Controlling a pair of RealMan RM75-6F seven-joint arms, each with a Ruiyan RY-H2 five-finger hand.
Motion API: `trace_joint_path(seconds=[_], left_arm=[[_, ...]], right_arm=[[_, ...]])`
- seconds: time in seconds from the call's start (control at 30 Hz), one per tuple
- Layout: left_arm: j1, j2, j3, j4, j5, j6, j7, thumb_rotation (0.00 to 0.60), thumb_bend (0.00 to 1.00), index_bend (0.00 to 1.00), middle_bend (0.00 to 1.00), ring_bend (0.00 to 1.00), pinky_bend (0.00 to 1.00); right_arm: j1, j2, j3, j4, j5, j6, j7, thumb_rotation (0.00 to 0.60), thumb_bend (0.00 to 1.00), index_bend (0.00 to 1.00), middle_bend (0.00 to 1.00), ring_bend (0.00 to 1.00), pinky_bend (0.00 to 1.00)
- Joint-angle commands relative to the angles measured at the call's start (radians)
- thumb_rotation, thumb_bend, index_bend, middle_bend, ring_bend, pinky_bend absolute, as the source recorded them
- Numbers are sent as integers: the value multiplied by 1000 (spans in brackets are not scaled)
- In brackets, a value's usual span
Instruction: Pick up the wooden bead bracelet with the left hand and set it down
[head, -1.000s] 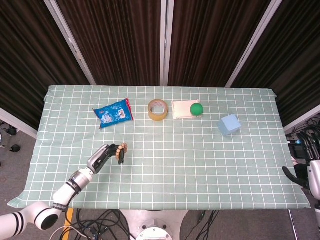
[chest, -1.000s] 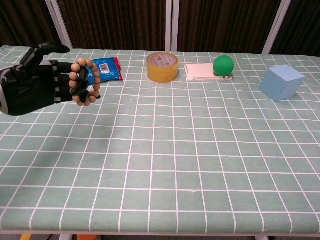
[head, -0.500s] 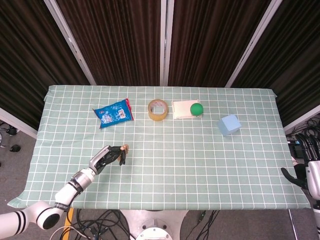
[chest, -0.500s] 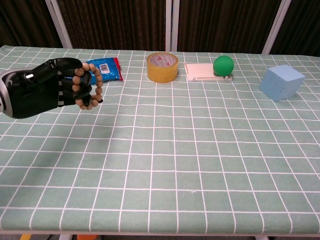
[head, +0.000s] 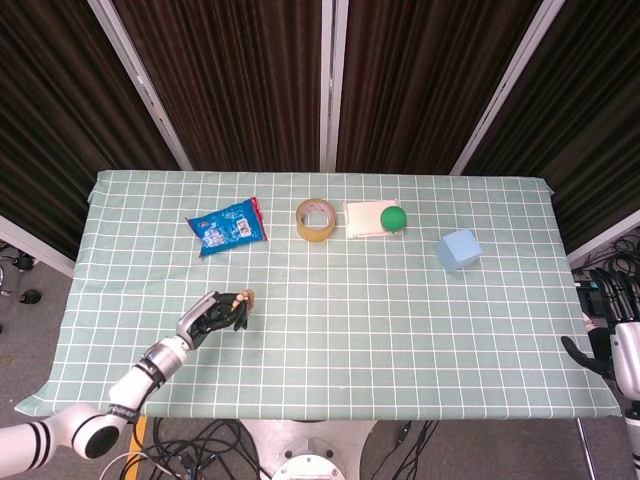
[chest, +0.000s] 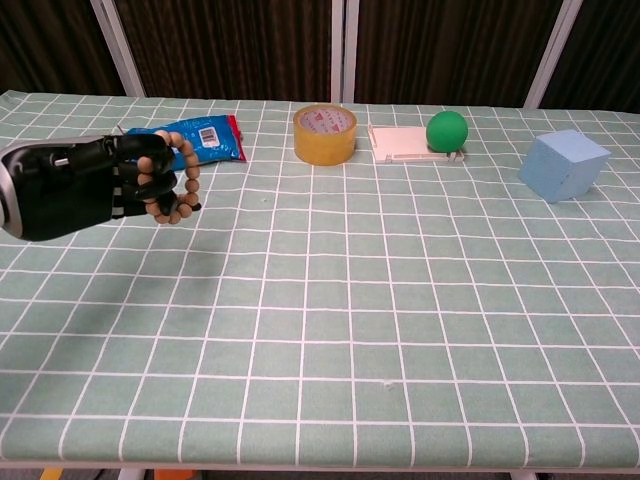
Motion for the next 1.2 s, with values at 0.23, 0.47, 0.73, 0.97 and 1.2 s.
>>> trace_joint_path(seconds=[0.23,0.47,0.73,0.97,1.2], left_arm=[[1,2,2,1,12,7,-12,218,495,654,755,580,144],[-1,0,2,1,11,10,-10,245,539,662,760,581,144],[-1,-1,3,-2,9,11,-9,276,573,662,761,580,145],[1,-1,5,-4,7,13,-12,291,604,659,755,581,145],[3,3,-1,-8,5,19,-31,348,697,618,727,580,147]], right_arm=[[2,-1,1,0,-1,-2,-2,600,101,0,88,0,0],[-2,1,1,-1,-1,4,-2,600,101,0,88,0,0],[-4,2,1,-1,-6,10,-2,600,101,0,88,0,0],[-4,1,1,-2,-10,13,-4,600,101,0,89,0,0],[-3,2,2,-6,-13,15,-7,600,101,0,88,0,0]])
